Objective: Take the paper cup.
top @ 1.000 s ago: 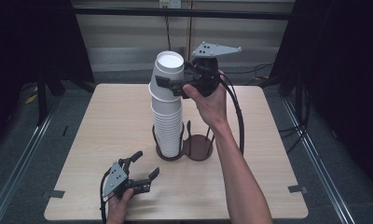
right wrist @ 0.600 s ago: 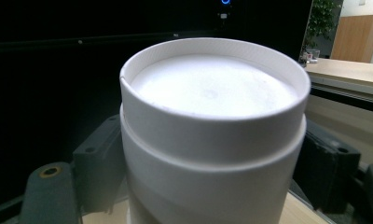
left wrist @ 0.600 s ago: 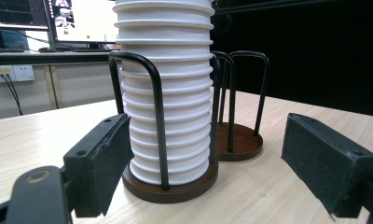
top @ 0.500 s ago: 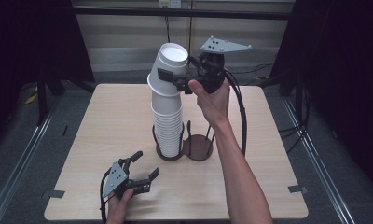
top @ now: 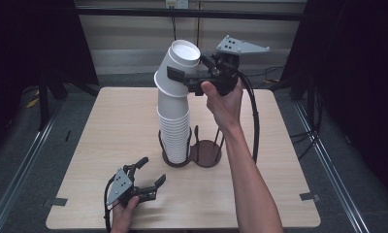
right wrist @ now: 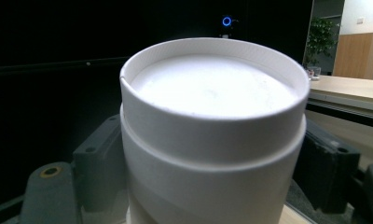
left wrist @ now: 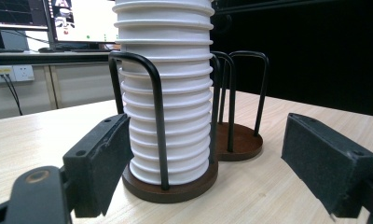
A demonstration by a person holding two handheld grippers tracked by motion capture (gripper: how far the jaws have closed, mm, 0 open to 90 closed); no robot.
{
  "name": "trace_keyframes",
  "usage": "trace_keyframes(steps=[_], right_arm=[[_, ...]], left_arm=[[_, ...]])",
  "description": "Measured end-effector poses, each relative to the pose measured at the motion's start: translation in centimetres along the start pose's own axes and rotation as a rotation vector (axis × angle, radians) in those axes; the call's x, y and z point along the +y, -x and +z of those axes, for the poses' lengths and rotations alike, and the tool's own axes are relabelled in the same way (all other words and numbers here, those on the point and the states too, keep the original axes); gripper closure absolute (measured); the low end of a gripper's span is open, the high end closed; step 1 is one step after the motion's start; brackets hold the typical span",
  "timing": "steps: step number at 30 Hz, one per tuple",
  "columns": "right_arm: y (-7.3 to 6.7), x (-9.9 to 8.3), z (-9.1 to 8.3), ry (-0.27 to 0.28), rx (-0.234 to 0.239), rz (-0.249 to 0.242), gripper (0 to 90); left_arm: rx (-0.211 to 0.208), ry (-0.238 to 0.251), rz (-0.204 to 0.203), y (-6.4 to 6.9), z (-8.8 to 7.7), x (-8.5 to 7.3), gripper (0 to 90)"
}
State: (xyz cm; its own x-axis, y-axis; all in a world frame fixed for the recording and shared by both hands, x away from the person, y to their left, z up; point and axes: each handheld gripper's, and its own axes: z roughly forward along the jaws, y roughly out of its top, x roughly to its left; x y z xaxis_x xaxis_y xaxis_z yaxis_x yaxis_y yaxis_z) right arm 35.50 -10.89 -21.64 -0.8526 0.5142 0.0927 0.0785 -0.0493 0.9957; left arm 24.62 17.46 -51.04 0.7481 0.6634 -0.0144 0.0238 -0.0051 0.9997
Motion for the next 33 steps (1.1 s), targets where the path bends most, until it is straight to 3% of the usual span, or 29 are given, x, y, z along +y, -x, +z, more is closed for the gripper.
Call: trace_keyframes(steps=[11, 28, 33], right_arm=[[-0.4, 0.9, -1.2, 0.060, -0.005, 0.001, 20.0], [-0.3, 1.3, -5.2, 0.036, -0.051, -0.002, 20.4], [-0.2, 0.9, -6.4, 0.013, -0.065, -0.012, 20.4]], left_arm=[[0.007, 0.001, 0.001, 0.0, 0.0, 0.0, 15.7], [0.007, -0.002, 0.001, 0.0, 0.0, 0.0, 15.9], [0.004, -0.007, -0.019, 0.0, -0.1, 0.1, 15.8]])
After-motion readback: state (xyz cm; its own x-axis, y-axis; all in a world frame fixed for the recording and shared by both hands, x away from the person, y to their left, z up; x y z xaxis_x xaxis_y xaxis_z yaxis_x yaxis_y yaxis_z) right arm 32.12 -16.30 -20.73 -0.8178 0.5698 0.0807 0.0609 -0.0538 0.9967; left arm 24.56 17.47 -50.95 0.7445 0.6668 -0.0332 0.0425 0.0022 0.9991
